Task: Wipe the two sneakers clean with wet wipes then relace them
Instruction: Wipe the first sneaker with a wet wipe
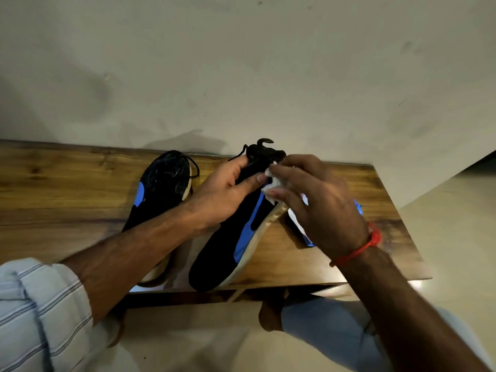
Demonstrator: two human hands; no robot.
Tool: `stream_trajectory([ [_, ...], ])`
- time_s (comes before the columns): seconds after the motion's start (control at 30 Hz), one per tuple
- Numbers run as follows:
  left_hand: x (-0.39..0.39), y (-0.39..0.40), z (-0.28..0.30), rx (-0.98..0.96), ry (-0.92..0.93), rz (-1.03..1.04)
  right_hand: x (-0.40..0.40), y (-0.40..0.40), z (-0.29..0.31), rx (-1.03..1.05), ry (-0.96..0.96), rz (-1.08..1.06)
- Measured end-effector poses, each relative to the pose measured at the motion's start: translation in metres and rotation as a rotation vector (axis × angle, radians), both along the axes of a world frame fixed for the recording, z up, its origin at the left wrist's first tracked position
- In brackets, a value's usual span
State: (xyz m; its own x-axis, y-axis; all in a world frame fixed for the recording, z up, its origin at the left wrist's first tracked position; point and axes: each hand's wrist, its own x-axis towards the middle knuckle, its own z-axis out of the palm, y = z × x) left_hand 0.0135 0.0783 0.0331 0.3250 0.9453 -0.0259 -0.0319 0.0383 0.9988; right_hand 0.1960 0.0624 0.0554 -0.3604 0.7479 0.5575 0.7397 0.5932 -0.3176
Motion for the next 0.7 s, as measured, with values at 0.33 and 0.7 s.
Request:
stream_trajectory([
  [0.33,0.004,-0.013,0.000,0.138,0.065,-0.149,0.008,0.016,0.014,0.045,0.100,-0.157],
  [0.7,0.003,-0.008,0.007,0.534,0.447,-0.130,0.021,0.015,0.024,0.095,0.077,-0.177],
])
